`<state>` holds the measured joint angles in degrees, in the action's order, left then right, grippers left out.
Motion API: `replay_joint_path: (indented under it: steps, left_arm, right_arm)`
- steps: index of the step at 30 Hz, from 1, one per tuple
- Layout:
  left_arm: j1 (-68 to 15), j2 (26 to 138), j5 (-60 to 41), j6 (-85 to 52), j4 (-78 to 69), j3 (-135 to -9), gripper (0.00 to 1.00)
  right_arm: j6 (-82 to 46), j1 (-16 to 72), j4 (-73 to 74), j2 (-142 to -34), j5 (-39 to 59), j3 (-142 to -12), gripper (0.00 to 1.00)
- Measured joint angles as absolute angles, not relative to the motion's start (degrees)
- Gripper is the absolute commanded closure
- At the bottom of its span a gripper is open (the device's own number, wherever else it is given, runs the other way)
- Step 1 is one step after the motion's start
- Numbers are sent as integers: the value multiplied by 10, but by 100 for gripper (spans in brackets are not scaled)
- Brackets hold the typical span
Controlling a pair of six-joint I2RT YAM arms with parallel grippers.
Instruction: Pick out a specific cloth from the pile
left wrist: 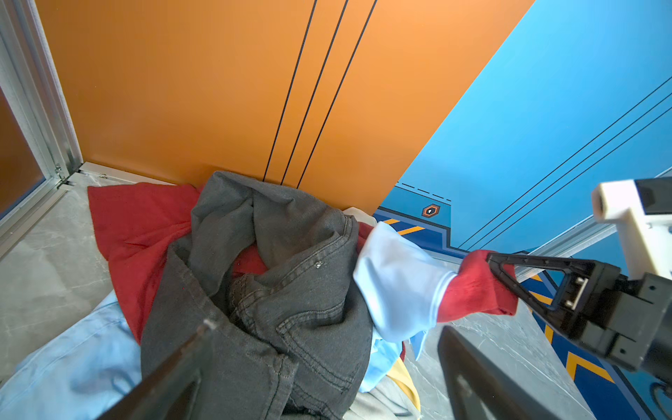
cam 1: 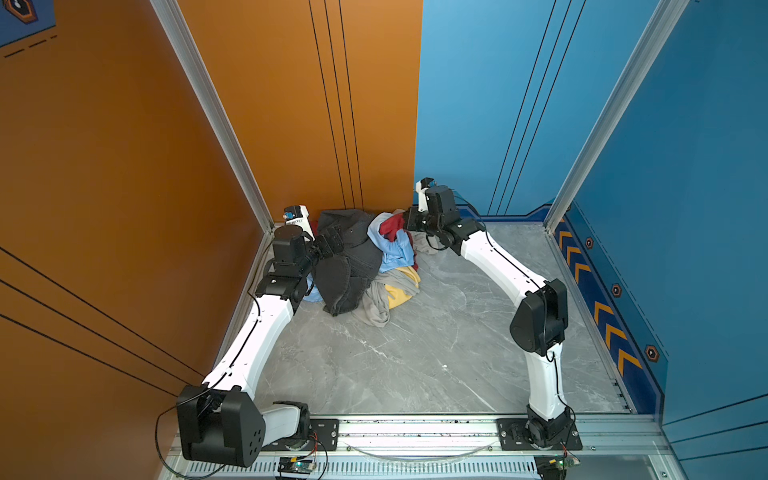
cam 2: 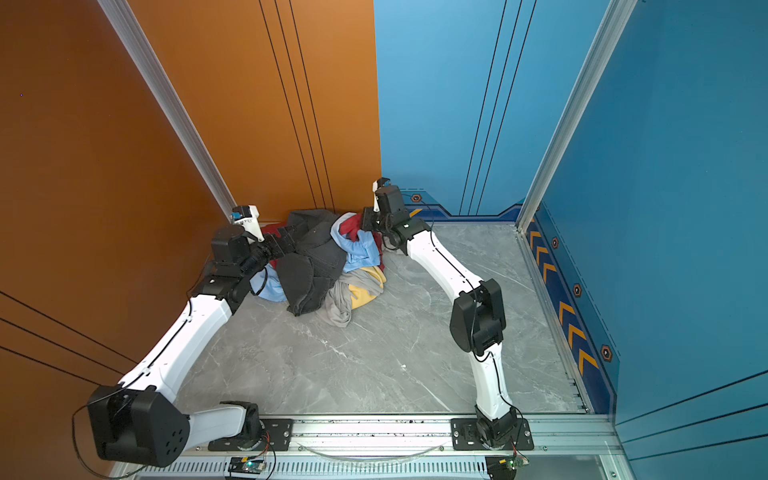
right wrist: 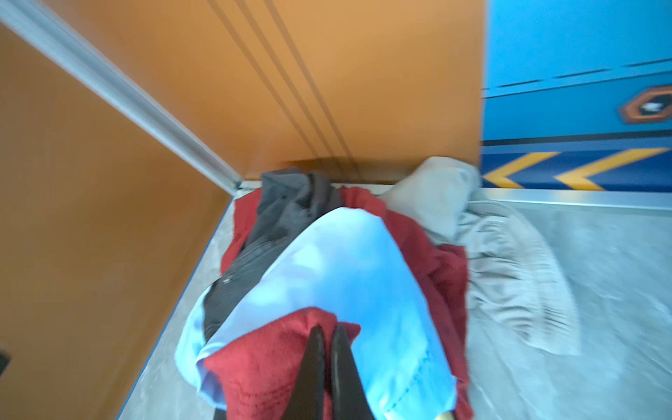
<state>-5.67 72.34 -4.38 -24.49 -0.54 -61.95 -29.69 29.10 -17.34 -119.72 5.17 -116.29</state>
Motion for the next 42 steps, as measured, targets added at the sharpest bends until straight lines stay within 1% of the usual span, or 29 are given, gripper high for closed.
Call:
replay_joint_path:
  steps: [2, 5, 7, 10, 13, 15, 23, 33, 39, 42]
  left_arm:
    - [-57, 720, -40, -248, -2, -619, 4]
    - [-57, 710, -34, -247, 5, -619, 4]
    - [-56, 703, -33, -245, 6, -619, 4]
    - [-56, 698, -35, -242, 1, -618, 4]
    - [-57, 698, -40, -239, -12, -614, 4]
    - [-60, 698, -46, -238, -26, -611, 4]
    - [-112, 724, -91, -178, -105, -611, 1]
    - [-132, 799, -123, -103, -189, -614, 0]
    - [-154, 860, -132, -87, -218, -665, 0]
    - [-159, 889, -131, -85, -245, -687, 2]
  right_arm:
    - [-316, 279, -170, -1211, 46, -1187, 100]
    - [-324, 286, -158, -1273, 76, -1311, 100]
    - [-313, 310, -154, -1305, 95, -1385, 100]
    - [-293, 363, -154, -1308, 116, -1424, 100]
    - [-280, 406, -155, -1295, 134, -1428, 100]
    - [-272, 414, -155, -1283, 138, -1422, 100]
    - [-278, 372, -154, -1237, 137, -1383, 100]
    - [-319, 375, -154, -1226, 144, -1378, 100]
    - [-338, 374, -153, -1206, 151, -1378, 100]
    - [-346, 374, -150, -1198, 157, -1378, 100]
